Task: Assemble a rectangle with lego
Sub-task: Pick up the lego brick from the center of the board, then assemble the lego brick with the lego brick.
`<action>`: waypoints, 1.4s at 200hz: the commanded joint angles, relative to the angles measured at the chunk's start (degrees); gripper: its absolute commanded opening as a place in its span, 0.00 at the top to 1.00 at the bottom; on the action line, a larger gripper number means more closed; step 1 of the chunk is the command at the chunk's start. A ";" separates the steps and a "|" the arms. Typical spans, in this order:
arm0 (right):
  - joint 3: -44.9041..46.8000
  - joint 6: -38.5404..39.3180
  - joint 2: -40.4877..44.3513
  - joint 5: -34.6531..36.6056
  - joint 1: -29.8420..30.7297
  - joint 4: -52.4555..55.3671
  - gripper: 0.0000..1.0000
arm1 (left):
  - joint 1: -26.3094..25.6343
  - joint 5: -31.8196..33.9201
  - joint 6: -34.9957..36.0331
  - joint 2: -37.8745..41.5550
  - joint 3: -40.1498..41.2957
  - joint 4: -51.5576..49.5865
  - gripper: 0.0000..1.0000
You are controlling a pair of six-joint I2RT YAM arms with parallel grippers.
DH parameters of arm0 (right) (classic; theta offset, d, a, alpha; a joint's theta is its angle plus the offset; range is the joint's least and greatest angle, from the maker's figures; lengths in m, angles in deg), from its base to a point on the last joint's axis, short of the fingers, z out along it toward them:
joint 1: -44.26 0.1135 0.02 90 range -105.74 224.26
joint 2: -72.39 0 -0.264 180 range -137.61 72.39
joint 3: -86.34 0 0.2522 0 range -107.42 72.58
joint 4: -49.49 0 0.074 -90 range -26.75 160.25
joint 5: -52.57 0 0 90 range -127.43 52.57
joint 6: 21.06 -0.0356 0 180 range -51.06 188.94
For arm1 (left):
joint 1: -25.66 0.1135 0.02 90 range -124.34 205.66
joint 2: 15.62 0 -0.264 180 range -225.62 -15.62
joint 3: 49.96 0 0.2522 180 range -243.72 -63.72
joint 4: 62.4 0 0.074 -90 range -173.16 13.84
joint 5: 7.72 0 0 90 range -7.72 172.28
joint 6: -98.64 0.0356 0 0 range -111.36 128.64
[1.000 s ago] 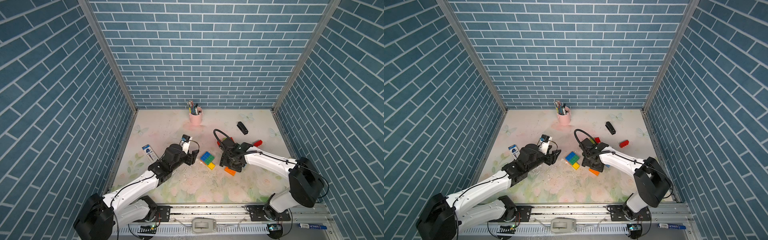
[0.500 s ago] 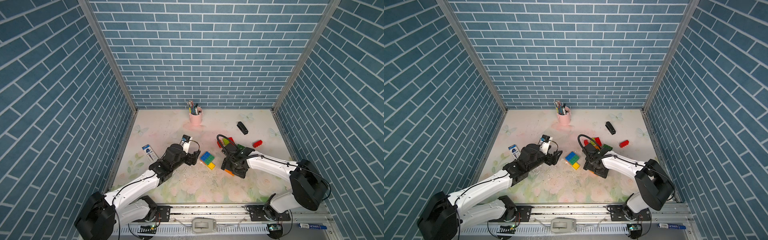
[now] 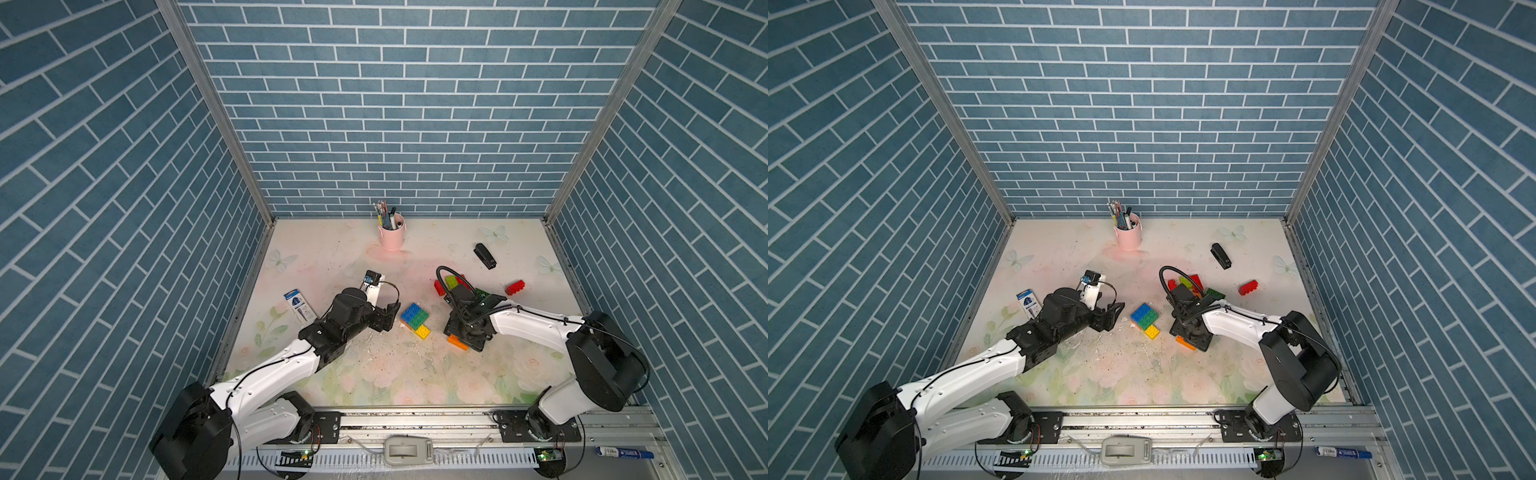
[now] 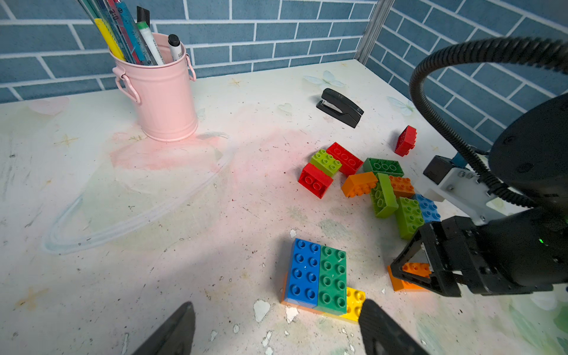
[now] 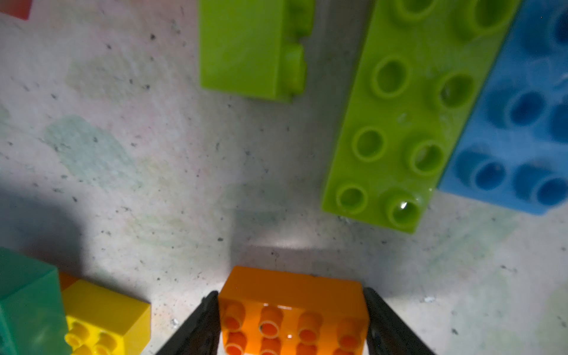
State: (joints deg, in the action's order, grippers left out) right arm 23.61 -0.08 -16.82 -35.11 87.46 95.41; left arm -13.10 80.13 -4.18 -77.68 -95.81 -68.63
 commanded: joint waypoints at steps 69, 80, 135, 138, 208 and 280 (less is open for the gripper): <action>-5.44 10.31 -2.82 0.61 -0.05 8.13 0.32 | 0.27 1.51 0.51 0.26 -0.29 -0.55 0.16; -6.78 13.43 -2.63 0.54 0.00 9.85 0.35 | 0.27 2.28 0.51 0.70 -0.47 -1.33 0.17; -16.51 36.11 -1.37 -6.86 -0.05 19.99 0.43 | 3.36 7.11 -2.60 2.52 -2.38 -11.17 0.24; -17.17 37.46 -1.61 -6.95 -0.05 20.63 0.43 | 4.03 6.62 -3.40 2.62 -2.28 -11.47 0.25; -28.25 54.79 -10.75 -10.11 2.02 23.16 0.48 | 9.04 3.27 -8.64 1.68 0.60 -10.43 0.33; -30.21 59.01 -15.55 -9.21 5.03 19.93 0.53 | 9.58 4.44 -9.22 1.22 1.66 -10.43 0.30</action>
State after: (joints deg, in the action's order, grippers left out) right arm -4.74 54.57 -30.98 -44.35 91.83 115.67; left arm -4.07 83.80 -12.66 -76.04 -95.11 -78.53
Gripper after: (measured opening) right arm 0.658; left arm 0.690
